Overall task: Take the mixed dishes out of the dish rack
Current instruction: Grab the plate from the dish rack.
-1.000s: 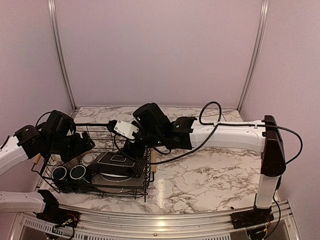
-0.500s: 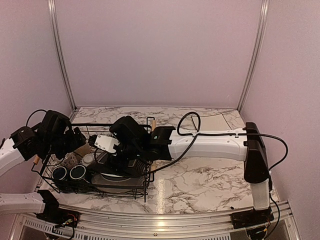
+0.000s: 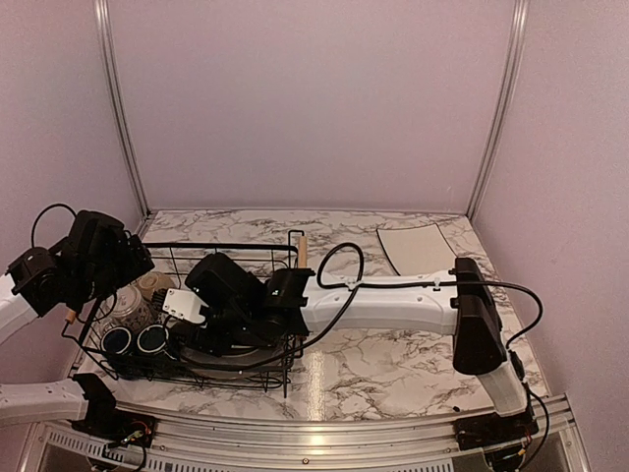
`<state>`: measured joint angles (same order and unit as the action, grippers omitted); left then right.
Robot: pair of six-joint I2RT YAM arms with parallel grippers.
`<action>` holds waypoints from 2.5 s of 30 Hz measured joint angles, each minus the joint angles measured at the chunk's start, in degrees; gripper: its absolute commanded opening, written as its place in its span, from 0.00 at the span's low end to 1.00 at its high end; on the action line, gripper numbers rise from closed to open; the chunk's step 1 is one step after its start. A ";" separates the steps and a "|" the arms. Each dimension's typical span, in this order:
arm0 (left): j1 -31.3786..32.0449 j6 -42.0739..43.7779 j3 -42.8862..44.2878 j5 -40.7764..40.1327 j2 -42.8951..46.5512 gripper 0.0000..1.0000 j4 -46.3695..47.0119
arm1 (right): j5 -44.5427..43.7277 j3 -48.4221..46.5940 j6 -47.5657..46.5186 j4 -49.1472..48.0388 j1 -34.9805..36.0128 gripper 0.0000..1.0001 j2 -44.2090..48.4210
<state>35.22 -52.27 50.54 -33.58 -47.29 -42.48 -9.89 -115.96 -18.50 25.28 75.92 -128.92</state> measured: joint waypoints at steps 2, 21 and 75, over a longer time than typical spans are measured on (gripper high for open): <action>0.00 0.48 1.03 -1.46 0.44 0.95 0.00 | -0.48 -0.28 -0.04 0.31 0.04 0.74 -0.55; 0.00 1.99 2.03 -4.00 0.98 0.97 0.07 | -15.21 -2.45 -7.72 0.00 2.99 0.48 -2.01; 0.00 6.88 2.01 -6.97 6.36 0.99 7.93 | -24.59 0.81 -36.96 -7.52 -0.87 0.00 0.59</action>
<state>35.22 -45.39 52.56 -40.56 -40.93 -34.54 -34.48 -115.15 -55.46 17.76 75.05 -128.33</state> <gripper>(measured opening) 0.989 0.059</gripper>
